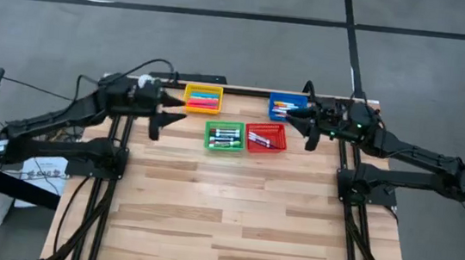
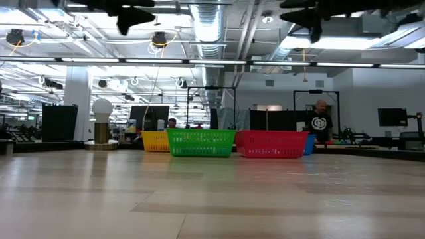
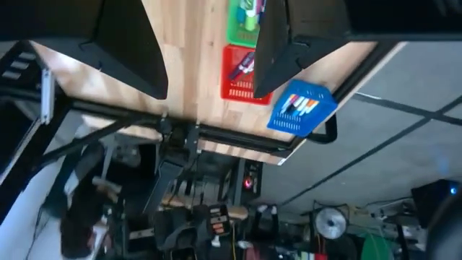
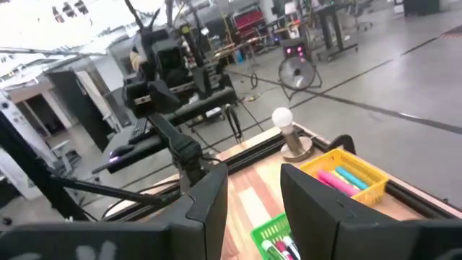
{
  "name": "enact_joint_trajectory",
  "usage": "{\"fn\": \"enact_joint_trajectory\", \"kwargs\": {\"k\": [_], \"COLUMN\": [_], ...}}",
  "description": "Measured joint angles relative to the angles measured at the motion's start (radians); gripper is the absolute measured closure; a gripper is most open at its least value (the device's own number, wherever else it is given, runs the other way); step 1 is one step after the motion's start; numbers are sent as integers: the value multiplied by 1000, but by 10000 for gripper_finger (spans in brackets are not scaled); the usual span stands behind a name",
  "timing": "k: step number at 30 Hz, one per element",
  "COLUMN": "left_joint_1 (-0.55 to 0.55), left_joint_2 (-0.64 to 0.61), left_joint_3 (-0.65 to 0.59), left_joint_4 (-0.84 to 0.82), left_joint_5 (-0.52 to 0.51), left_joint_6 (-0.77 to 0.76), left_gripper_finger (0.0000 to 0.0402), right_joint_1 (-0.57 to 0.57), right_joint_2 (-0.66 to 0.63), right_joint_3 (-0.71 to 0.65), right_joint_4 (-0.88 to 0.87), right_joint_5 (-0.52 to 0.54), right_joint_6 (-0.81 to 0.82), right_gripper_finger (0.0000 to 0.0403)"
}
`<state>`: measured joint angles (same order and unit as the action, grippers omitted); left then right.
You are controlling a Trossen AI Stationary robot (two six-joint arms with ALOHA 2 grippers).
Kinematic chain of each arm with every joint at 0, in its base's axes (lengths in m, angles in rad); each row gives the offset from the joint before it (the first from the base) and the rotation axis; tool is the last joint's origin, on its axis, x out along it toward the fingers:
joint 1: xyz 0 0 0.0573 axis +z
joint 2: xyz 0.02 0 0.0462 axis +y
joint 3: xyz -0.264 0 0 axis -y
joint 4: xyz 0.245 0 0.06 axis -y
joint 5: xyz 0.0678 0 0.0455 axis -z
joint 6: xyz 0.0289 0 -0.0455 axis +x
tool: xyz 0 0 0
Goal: Pick & Place Markers
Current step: Return to Home Position
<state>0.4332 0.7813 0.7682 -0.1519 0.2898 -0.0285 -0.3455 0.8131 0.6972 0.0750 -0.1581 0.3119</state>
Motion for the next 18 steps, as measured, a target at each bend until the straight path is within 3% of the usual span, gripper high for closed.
{"fn": "enact_joint_trajectory", "kwargs": {"k": [10, 18], "left_joint_1": [0, -45], "left_joint_2": [-358, -540], "left_joint_3": [-291, -464], "left_joint_4": [162, 285], "left_joint_5": [-9, 6], "left_joint_6": [-239, -269], "left_gripper_finger": [198, 198], "right_joint_1": [19, 87], "right_joint_2": [-322, -554], "right_joint_3": [-235, -402], "right_joint_4": [109, 170], "right_joint_5": [7, 35], "right_joint_6": [53, 107], "right_gripper_finger": [285, 285]}}
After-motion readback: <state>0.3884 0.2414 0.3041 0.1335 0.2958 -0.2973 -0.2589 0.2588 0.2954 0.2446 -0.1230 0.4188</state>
